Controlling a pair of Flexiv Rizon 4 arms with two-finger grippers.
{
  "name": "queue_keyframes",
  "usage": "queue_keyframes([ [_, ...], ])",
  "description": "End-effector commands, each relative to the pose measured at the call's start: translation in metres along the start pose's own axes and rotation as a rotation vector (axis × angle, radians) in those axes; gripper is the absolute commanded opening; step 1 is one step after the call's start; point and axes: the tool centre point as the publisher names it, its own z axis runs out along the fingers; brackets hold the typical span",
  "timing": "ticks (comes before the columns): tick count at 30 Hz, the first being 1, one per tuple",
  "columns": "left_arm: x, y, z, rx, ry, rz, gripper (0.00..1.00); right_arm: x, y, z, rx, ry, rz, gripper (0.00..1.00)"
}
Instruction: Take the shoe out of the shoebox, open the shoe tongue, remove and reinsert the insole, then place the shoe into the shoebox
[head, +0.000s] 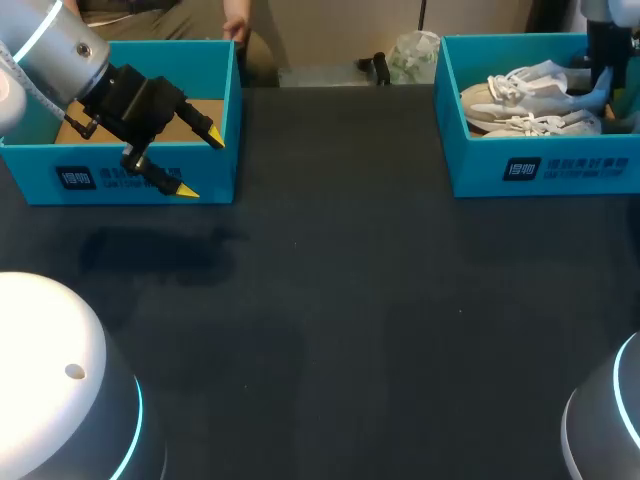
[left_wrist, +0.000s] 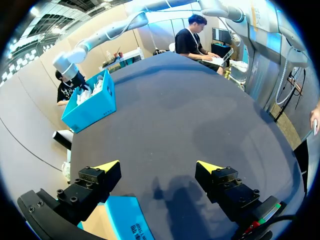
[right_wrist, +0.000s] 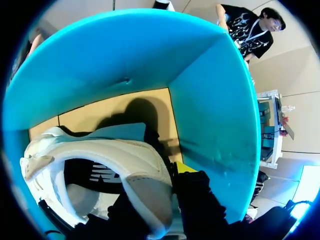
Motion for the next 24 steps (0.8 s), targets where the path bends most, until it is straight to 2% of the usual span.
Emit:
queue_keyframes([
  [1, 0.0, 0.0, -0.001, -0.003, 0.001, 0.0, 1.0, 0.001, 0.006, 0.002, 0.001, 0.003, 0.002, 0.22],
  [2, 0.0, 0.0, -0.001, -0.003, 0.001, 0.0, 1.0, 0.001, 0.006, 0.002, -0.001, 0.004, 0.002, 0.27],
  [7, 0.0, 0.0, -0.001, -0.003, 0.001, 0.0, 1.0, 0.001, 0.007, 0.003, -0.019, 0.023, 0.013, 0.33],
  [9, 0.0, 0.0, -0.001, -0.003, 0.001, 0.0, 1.0, 0.001, 0.007, 0.003, -0.02, 0.026, 0.012, 0.4],
  [13, 0.0, 0.0, -0.001, -0.003, 0.001, 0.0, 1.0, 0.002, 0.006, 0.001, -0.026, 0.03, 0.012, 0.38],
  [18, 0.0, 0.0, -0.001, -0.003, 0.001, 0.0, 1.0, 0.001, 0.003, -0.006, -0.035, 0.064, 0.016, 0.44],
  [24, 0.0, 0.0, -0.001, -0.003, 0.001, 0.0, 1.0, -0.002, 0.0, -0.018, -0.04, 0.071, 0.022, 0.44],
])
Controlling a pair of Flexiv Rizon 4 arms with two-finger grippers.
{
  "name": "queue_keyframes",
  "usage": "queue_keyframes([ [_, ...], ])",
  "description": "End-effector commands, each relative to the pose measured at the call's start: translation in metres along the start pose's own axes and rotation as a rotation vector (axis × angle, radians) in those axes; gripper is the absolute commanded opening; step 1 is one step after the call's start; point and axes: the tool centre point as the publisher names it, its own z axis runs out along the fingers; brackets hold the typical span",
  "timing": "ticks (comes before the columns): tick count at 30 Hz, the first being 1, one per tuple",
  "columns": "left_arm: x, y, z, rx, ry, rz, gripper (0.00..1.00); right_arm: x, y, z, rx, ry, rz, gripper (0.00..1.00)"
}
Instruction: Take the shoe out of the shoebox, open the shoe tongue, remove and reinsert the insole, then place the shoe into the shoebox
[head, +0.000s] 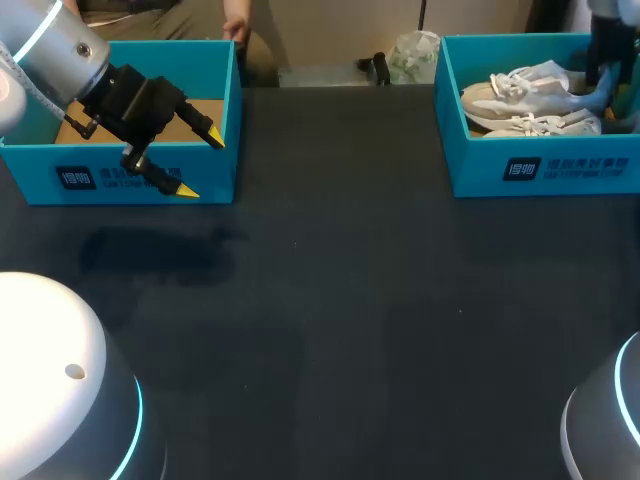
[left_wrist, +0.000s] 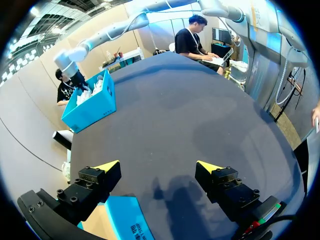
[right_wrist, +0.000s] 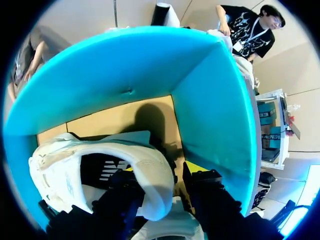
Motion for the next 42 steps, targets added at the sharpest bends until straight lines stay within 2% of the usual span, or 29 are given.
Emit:
queue_keyframes([
  [1, 0.0, 0.0, -0.001, -0.003, 0.001, 0.0, 1.0, -0.003, -0.007, -0.014, -0.014, -0.001, 0.002, 0.44],
  [9, 0.0, 0.0, -0.001, -0.003, 0.001, 0.0, 1.0, -0.007, -0.009, -0.044, -0.05, 0.019, 0.02, 0.46],
  [17, 0.0, 0.0, -0.001, -0.003, 0.001, 0.0, 1.0, -0.004, -0.022, -0.084, -0.11, 0.033, 0.024, 0.46],
  [21, 0.0, 0.0, -0.001, -0.003, 0.001, 0.0, 1.0, -0.002, -0.032, -0.101, -0.127, 0.059, 0.026, 0.47],
  [28, 0.0, 0.0, -0.001, -0.003, 0.001, 0.0, 1.0, -0.001, -0.063, -0.126, -0.165, 0.108, -0.04, 0.47],
  [33, 0.0, 0.0, -0.001, -0.003, 0.001, 0.0, 1.0, 0.0, -0.086, -0.139, -0.159, 0.135, -0.065, 0.47],
  [34, 0.0, 0.0, -0.001, -0.003, 0.001, 0.0, 1.0, 0.0, -0.087, -0.142, -0.16, 0.133, -0.064, 0.64],
  [35, 0.0, 0.0, -0.001, -0.003, 0.001, 0.0, 1.0, 0.0, -0.087, -0.142, -0.16, 0.133, -0.064, 1.0],
  [42, 0.0, 0.0, -0.001, -0.003, 0.001, 0.0, 1.0, 0.0, -0.087, -0.142, -0.16, 0.133, -0.064, 1.0],
])
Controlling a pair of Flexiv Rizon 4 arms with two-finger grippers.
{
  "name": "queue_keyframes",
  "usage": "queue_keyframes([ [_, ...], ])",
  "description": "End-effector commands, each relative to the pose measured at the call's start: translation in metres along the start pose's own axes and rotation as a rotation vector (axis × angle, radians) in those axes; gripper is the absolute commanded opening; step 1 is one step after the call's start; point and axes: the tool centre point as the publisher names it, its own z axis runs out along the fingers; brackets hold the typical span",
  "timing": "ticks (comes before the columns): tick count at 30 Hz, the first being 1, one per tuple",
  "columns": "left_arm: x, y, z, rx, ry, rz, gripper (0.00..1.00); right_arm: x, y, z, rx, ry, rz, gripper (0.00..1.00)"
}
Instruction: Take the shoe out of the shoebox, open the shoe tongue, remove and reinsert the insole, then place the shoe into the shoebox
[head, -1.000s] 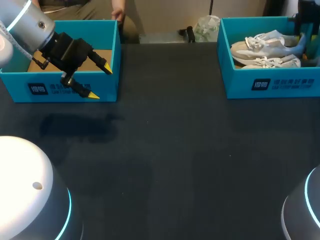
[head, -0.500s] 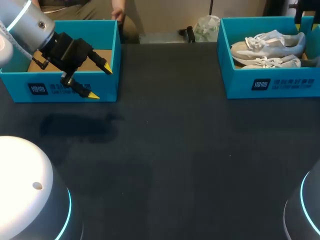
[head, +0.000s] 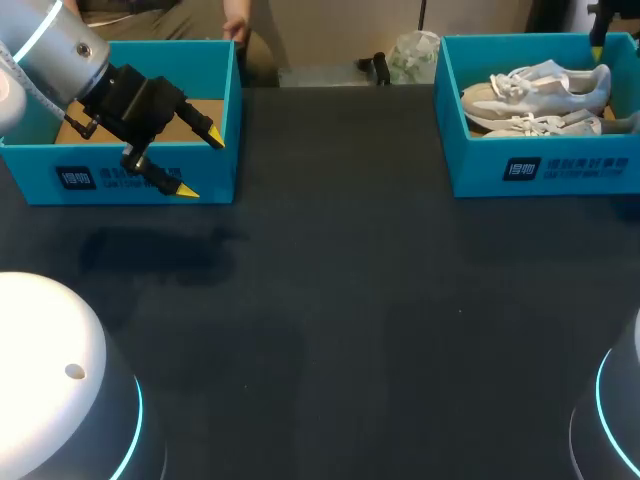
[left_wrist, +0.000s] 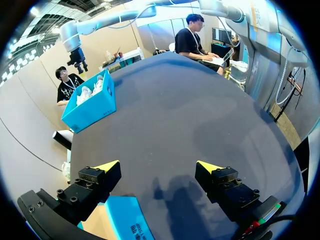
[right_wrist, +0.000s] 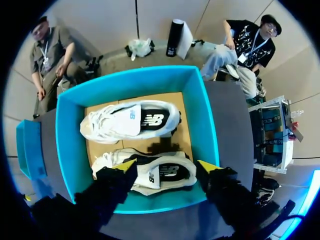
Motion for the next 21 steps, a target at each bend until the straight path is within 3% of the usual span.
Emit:
queue_keyframes([
  [1, 0.0, 0.0, -0.001, -0.003, 0.001, 0.0, 1.0, 0.0, -0.008, 0.0, -0.062, 0.001, 0.002, 1.0],
  [5, 0.0, 0.0, -0.001, -0.003, 0.001, 0.0, 1.0, 0.0, -0.008, 0.0, -0.062, 0.001, 0.002, 1.0],
  [9, -0.01, 0.0, -0.008, -0.068, -0.059, -0.248, 1.0, 0.0, -0.008, 0.0, -0.062, 0.001, 0.002, 1.0],
  [13, -0.012, -0.001, -0.019, -0.107, -0.099, -0.41, 1.0, 0.001, -0.019, 0.003, 0.034, 0.023, -0.038, 1.0],
  [21, -0.019, 0.005, -0.034, -0.225, -0.166, -0.746, 1.0, 0.006, -0.052, -0.007, 0.134, 0.055, -0.077, 1.0],
])
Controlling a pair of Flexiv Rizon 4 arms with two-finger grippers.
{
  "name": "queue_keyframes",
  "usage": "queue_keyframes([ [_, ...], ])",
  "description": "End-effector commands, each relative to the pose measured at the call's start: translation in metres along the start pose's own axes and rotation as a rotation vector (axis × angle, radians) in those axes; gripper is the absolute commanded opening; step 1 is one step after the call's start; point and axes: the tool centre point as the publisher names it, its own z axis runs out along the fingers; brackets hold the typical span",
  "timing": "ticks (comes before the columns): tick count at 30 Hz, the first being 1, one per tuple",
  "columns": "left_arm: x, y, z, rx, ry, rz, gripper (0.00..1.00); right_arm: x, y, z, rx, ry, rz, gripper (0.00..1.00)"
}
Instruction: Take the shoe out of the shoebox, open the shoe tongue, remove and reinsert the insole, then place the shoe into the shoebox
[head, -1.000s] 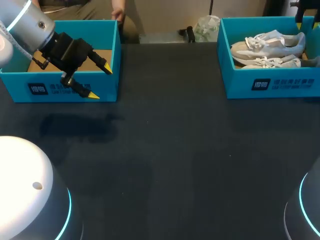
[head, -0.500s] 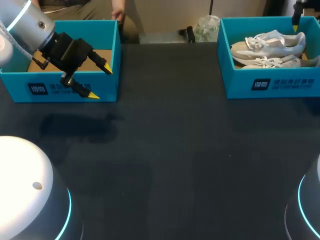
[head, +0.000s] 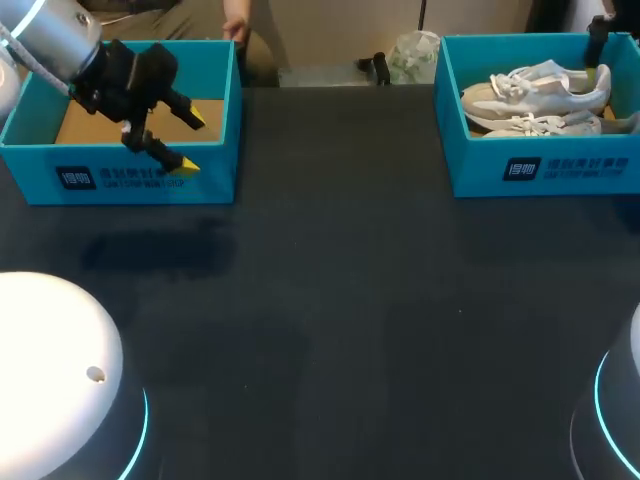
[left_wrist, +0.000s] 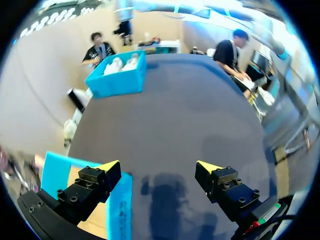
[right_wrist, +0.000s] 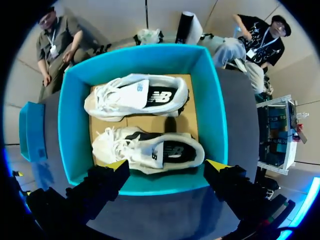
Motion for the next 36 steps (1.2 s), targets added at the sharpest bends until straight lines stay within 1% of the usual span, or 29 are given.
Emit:
queue_keyframes([
  [1, 0.0, -0.001, -0.006, -0.133, -0.083, -0.375, 1.0, 0.003, -0.009, -0.01, 0.038, 0.01, -0.013, 1.0],
  [3, -0.007, 0.005, -0.007, -0.152, -0.12, -0.475, 1.0, 0.006, -0.017, -0.013, 0.047, 0.011, -0.019, 1.0],
  [5, -0.014, 0.012, -0.008, -0.164, -0.185, -0.588, 1.0, 0.009, -0.025, -0.015, 0.054, 0.019, -0.018, 1.0],
  [6, -0.016, 0.015, -0.008, -0.177, -0.195, -0.64, 1.0, 0.01, -0.029, -0.016, 0.059, 0.02, -0.017, 1.0],
  [9, -0.02, 0.021, -0.005, -0.176, -0.196, -0.732, 1.0, 0.015, -0.04, -0.017, 0.07, 0.037, -0.017, 1.0],
  [19, -0.02, 0.021, -0.005, -0.176, -0.196, -0.732, 1.0, 0.025, -0.077, -0.021, 0.087, 0.064, -0.021, 1.0],
  [22, -0.02, 0.021, -0.005, -0.176, -0.196, -0.732, 1.0, 0.03, -0.088, -0.024, 0.072, 0.074, -0.02, 1.0],
  [23, -0.022, 0.022, -0.004, -0.19, -0.197, -0.746, 1.0, 0.031, -0.092, -0.024, 0.069, 0.077, -0.021, 1.0],
  [24, -0.023, 0.023, -0.005, -0.202, -0.219, -0.766, 1.0, 0.034, -0.095, -0.025, 0.06, 0.076, -0.024, 1.0],
  [25, -0.027, 0.024, -0.006, -0.185, -0.229, -0.826, 1.0, 0.036, -0.099, -0.026, 0.056, 0.073, -0.026, 1.0],
  [26, -0.028, 0.024, -0.006, -0.188, -0.208, -0.838, 1.0, 0.037, -0.101, -0.026, 0.049, 0.064, -0.03, 1.0],
  [27, -0.031, 0.025, -0.007, -0.182, -0.249, -0.878, 1.0, 0.04, -0.106, -0.028, 0.025, 0.059, -0.043, 1.0],
  [28, -0.033, 0.025, -0.008, -0.177, -0.225, -0.916, 1.0, 0.043, -0.109, -0.03, 0.014, 0.061, -0.051, 1.0],
  [29, -0.033, 0.024, -0.008, -0.187, -0.236, -0.922, 1.0, 0.045, -0.113, -0.031, 0.001, 0.054, -0.057, 1.0],
  [33, -0.034, 0.021, -0.011, -0.168, -0.26, -1.027, 1.0, 0.052, -0.128, -0.034, -0.025, 0.048, -0.084, 1.0],
  [35, -0.034, 0.021, -0.012, -0.188, -0.284, -1.089, 1.0, 0.053, -0.135, -0.034, -0.029, 0.051, -0.086, 1.0],
  [36, -0.035, 0.021, -0.012, -0.177, -0.268, -1.104, 1.0, 0.053, -0.138, -0.034, -0.032, 0.055, -0.085, 1.0],
])
